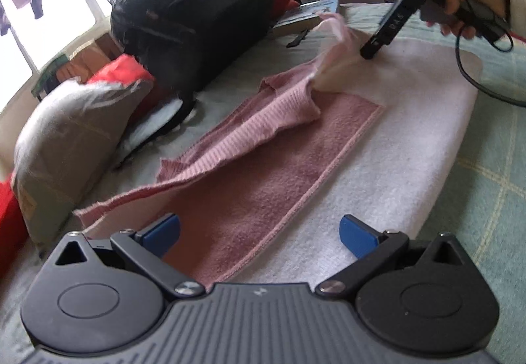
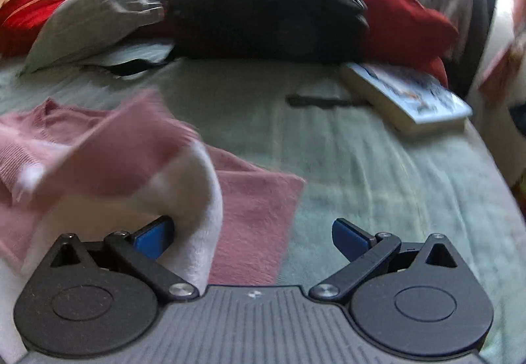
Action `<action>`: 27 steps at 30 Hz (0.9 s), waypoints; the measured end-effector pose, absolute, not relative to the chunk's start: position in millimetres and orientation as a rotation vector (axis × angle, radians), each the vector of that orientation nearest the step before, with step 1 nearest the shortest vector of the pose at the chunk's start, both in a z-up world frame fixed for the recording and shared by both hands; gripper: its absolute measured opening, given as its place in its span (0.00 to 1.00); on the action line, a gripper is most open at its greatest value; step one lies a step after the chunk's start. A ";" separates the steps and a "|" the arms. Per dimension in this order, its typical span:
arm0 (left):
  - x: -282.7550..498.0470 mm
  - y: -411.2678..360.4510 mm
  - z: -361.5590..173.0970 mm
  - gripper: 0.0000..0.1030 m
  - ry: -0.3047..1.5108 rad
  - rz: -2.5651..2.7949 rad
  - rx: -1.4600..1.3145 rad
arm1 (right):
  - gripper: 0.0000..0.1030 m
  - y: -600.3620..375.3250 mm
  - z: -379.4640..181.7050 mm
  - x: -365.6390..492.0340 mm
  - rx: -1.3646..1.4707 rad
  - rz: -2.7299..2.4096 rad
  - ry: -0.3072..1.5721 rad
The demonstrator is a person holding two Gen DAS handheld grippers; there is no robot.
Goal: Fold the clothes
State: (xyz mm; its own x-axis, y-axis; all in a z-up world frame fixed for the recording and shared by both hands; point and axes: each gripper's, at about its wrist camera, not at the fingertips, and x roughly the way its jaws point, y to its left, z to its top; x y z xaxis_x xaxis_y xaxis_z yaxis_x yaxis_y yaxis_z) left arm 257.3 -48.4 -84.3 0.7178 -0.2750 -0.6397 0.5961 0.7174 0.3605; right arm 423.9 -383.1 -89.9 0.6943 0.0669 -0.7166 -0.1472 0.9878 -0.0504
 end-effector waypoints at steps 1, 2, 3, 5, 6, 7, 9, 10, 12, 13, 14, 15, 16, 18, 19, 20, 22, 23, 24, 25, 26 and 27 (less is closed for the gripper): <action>259.1 -47.1 -84.8 0.99 0.598 -0.514 0.577 | 1.00 -386.1 -89.5 421.5 -0.088 0.114 0.792; 260.5 -46.0 -85.1 0.99 0.604 -0.516 0.566 | 1.00 -388.7 -88.2 418.4 -0.074 0.112 0.786; 261.5 -45.3 -84.9 0.99 0.610 -0.519 0.557 | 1.00 -390.4 -85.7 414.7 -0.069 0.111 0.773; 263.2 -43.8 -84.3 0.99 0.620 -0.525 0.539 | 1.00 -390.2 -77.8 408.9 -0.078 0.118 0.750; 263.4 -43.2 -83.3 0.99 0.624 -0.528 0.533 | 1.00 -387.5 -72.7 405.0 -0.086 0.134 0.736; 263.4 -42.8 -82.2 0.99 0.627 -0.531 0.528 | 1.00 -384.7 -67.5 401.0 -0.094 0.150 0.722; 263.3 -42.2 -79.6 0.99 0.629 -0.537 0.519 | 1.00 -376.1 -58.9 391.4 -0.102 0.203 0.699; 263.8 -41.6 -78.2 0.99 0.632 -0.539 0.512 | 1.00 -370.8 -55.6 386.7 -0.102 0.235 0.688; 265.2 -40.5 -75.6 0.99 0.638 -0.542 0.500 | 1.00 -358.2 -51.3 377.5 -0.103 0.318 0.671; 266.5 -40.1 -74.9 0.99 0.641 -0.543 0.493 | 1.00 -351.4 -51.3 374.3 -0.104 0.364 0.668; 267.5 -39.5 -74.3 0.99 0.645 -0.545 0.485 | 1.00 -345.2 -53.2 372.7 -0.104 0.410 0.667; 268.1 -38.9 -73.9 0.99 0.650 -0.545 0.477 | 1.00 -339.1 -55.1 371.1 -0.105 0.456 0.666; 268.0 -38.3 -73.9 0.99 0.656 -0.542 0.470 | 1.00 -333.8 -58.3 370.3 -0.107 0.488 0.672; 266.9 -37.0 -73.9 0.99 0.667 -0.537 0.457 | 1.00 -327.0 -68.5 370.8 -0.110 0.512 0.706; 263.8 -35.5 -74.2 0.99 0.671 -0.543 0.455 | 1.00 -326.6 -74.3 370.2 -0.110 0.511 0.727; 259.4 -33.6 -74.9 0.99 0.676 -0.555 0.455 | 1.00 -328.6 -80.0 368.1 -0.116 0.499 0.743; 248.4 -28.4 -76.7 0.99 0.681 -0.565 0.460 | 1.00 -336.4 -91.6 359.4 -0.140 0.467 0.759; 242.4 -24.9 -77.7 0.99 0.681 -0.568 0.462 | 1.00 -340.3 -94.2 350.6 -0.155 0.462 0.741; 236.9 -21.5 -78.6 0.99 0.682 -0.571 0.461 | 1.00 -344.2 -96.7 341.8 -0.169 0.458 0.724; 232.9 -17.9 -79.8 0.99 0.686 -0.572 0.457 | 1.00 -348.0 -99.3 333.0 -0.183 0.453 0.706; 229.8 -13.9 -81.5 0.99 0.694 -0.571 0.451 | 1.00 -349.9 -101.3 324.0 -0.209 0.437 0.690; 226.7 -10.0 -83.3 0.99 0.701 -0.571 0.445 | 1.00 -350.2 -102.8 316.9 -0.233 0.410 0.687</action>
